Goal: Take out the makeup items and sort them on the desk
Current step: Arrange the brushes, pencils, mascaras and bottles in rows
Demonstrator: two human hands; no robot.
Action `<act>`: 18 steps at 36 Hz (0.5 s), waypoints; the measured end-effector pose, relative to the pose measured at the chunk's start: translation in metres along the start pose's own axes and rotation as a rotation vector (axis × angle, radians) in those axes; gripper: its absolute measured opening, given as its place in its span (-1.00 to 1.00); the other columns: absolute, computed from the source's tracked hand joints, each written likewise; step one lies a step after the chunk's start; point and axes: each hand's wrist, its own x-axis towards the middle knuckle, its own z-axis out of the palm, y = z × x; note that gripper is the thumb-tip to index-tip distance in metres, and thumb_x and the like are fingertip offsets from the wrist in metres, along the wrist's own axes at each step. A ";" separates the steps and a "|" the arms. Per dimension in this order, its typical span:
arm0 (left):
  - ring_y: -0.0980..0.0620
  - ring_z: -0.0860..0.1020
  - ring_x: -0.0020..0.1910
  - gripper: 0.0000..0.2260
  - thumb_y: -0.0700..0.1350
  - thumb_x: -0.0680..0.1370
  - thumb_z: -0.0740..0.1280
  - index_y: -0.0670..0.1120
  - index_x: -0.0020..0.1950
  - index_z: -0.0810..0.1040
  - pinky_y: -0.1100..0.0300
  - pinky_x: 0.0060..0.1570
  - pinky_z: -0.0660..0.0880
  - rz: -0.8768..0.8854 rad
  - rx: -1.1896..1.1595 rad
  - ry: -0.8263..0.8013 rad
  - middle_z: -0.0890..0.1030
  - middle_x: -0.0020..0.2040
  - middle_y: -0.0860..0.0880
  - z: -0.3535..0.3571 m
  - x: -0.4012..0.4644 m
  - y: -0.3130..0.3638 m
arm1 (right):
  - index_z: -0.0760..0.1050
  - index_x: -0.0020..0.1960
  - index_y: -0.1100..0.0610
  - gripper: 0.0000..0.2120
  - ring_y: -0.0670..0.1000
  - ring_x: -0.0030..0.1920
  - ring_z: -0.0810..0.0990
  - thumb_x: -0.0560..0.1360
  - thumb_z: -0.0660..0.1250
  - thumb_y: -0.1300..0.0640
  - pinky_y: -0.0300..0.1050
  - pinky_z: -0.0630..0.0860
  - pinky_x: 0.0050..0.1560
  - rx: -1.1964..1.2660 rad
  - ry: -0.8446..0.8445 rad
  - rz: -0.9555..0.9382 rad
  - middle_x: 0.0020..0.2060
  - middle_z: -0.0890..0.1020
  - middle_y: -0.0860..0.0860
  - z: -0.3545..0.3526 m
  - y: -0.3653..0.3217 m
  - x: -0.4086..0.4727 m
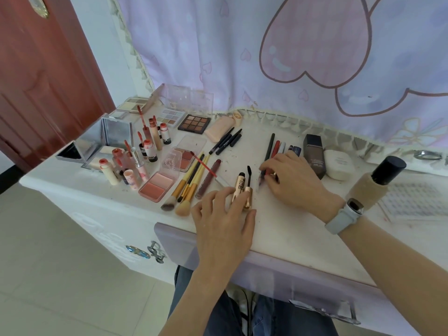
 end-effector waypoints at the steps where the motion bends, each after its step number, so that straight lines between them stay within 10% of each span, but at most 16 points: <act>1: -0.06 0.42 0.10 -0.74 0.04 0.48 0.29 0.01 0.12 0.59 0.02 0.03 0.31 0.024 0.007 0.000 0.56 0.11 -0.01 0.001 0.000 -0.001 | 0.45 0.25 0.01 -0.71 0.03 0.16 0.38 0.56 0.14 0.05 -0.08 0.27 0.11 -0.012 -0.039 -0.019 0.12 0.51 0.00 0.000 0.000 0.002; 18: -0.04 0.43 0.09 -0.75 0.02 0.48 0.28 0.00 0.10 0.61 0.05 0.06 0.29 0.004 0.005 0.006 0.57 0.08 -0.01 0.002 -0.001 -0.003 | 0.30 0.33 -0.06 -0.65 0.02 0.17 0.33 0.57 0.05 -0.07 -0.04 0.24 0.10 -0.179 -0.185 -0.161 0.17 0.45 -0.04 -0.008 -0.008 -0.008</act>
